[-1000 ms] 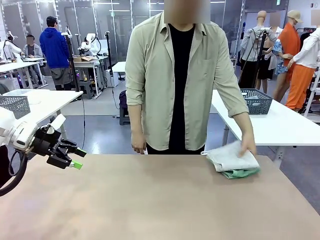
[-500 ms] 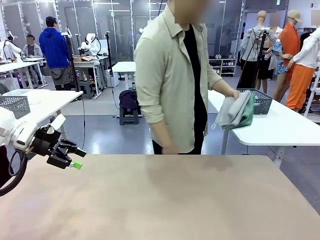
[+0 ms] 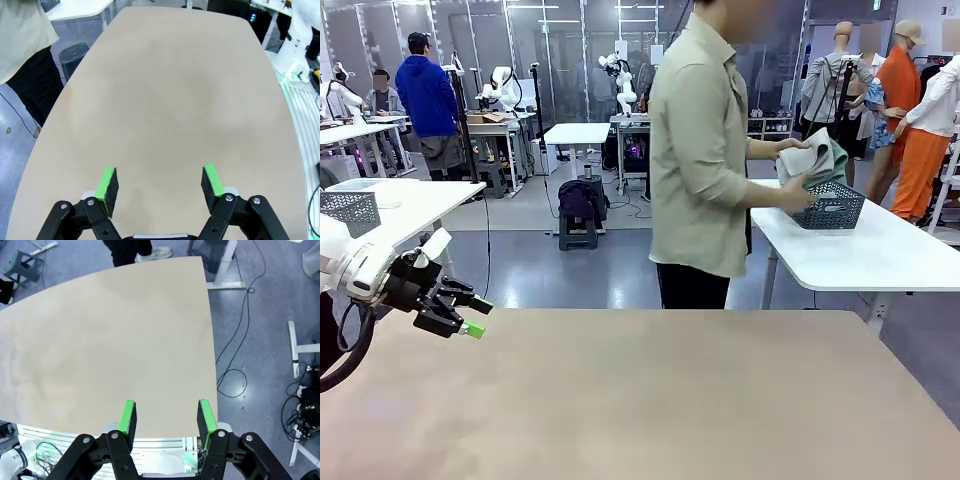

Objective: Fold the towels and place them in the basket.
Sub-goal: Stack the folded Towel with hook on the right side of the table.

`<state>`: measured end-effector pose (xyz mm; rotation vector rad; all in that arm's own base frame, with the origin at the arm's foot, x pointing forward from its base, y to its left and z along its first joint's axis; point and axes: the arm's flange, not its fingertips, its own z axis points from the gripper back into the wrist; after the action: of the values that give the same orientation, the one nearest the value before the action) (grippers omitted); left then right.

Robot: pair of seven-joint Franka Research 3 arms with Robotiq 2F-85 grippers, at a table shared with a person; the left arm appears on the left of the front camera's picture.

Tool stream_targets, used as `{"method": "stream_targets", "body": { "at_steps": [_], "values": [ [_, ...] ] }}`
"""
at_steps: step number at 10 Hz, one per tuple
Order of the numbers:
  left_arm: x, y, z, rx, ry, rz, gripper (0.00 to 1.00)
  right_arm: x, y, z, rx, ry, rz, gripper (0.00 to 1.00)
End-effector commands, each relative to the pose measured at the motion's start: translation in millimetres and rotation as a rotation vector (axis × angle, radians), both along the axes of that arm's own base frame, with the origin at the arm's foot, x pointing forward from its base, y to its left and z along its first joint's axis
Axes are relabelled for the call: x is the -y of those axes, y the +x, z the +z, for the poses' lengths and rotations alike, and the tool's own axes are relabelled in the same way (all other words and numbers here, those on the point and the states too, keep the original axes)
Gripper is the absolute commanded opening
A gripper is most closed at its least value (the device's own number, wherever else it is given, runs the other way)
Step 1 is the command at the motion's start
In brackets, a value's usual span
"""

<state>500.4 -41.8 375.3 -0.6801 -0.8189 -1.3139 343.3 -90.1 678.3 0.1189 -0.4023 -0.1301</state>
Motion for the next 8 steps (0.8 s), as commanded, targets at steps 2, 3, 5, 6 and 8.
{"method": "stream_targets", "body": {
  "at_steps": [2, 3, 5, 6, 8],
  "values": [
    [-0.4, -0.5, 0.2, 0.002, 0.005, -0.006, 0.85, 1.2, 1.0, 0.9, 0.007, -0.012, -0.002, 0.62],
    [-0.4, -0.5, 0.2, 0.002, 0.005, -0.006, 0.85, 1.2, 1.0, 0.9, 0.007, -0.012, -0.002, 0.62],
    [-0.4, -0.5, 0.2, 0.002, 0.005, -0.006, 0.85, 1.2, 1.0, 0.9, 0.007, -0.012, -0.002, 0.62],
    [-0.4, -0.5, 0.2, 0.002, 0.005, -0.006, 0.85, 1.2, 1.0, 0.9, 0.007, -0.012, -0.002, 0.62],
    [-0.4, -0.5, 0.2, 0.002, 0.005, -0.006, 0.85, 1.2, 1.0, 0.9, 0.007, -0.012, -0.002, 0.62]
  ]
}}
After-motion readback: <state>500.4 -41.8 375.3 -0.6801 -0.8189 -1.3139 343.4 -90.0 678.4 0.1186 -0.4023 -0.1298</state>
